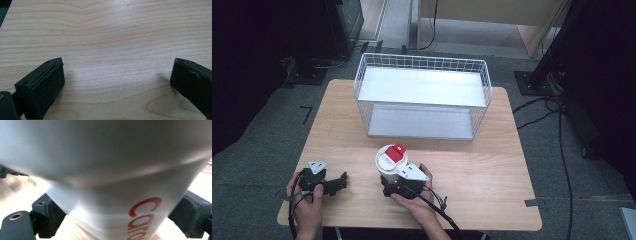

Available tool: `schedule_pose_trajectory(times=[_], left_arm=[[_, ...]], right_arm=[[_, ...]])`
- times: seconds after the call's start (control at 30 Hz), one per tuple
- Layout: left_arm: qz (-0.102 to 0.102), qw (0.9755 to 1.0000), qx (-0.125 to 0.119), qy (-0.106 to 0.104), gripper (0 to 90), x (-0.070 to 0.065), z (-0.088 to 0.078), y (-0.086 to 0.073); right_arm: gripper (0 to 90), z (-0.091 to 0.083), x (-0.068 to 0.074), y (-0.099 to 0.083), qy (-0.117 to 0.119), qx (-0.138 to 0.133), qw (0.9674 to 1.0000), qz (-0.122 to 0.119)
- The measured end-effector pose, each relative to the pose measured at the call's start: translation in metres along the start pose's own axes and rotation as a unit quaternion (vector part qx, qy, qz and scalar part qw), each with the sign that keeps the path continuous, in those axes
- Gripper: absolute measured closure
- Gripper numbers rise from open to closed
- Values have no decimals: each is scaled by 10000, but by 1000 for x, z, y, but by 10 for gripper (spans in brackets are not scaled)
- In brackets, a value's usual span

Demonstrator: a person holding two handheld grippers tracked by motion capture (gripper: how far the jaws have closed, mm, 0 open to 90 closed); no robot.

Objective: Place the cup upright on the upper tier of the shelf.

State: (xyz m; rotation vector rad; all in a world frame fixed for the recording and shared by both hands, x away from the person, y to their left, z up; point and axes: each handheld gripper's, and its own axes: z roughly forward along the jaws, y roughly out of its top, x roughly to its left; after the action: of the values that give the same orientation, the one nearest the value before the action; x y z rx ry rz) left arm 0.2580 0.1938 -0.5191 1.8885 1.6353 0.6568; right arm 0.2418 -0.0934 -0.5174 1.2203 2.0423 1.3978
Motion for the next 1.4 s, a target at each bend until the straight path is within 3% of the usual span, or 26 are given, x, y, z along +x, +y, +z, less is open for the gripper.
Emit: schedule_pose_trajectory(times=[0.23,0.4,0.6,0.93,1.4], left_arm=[[-1,10000,-2,1,0,0,0,0],[-1,10000,-3,-1,0,0,0,0],[0,10000,0,-1,0,0,0,0],[-5,10000,-4,-1,0,0,0,0],[-9,10000,-14,2,0,0,0,0]], right_arm=[[133,-1,2,-1,-62,-84,9996,-271],[136,-3,6,-2,37,-184,9987,-468],[136,-4,8,-3,154,-340,9988,-329],[137,-9,4,0,8,-491,9983,-317],[137,-31,-3,36,-156,-913,9946,-463]])
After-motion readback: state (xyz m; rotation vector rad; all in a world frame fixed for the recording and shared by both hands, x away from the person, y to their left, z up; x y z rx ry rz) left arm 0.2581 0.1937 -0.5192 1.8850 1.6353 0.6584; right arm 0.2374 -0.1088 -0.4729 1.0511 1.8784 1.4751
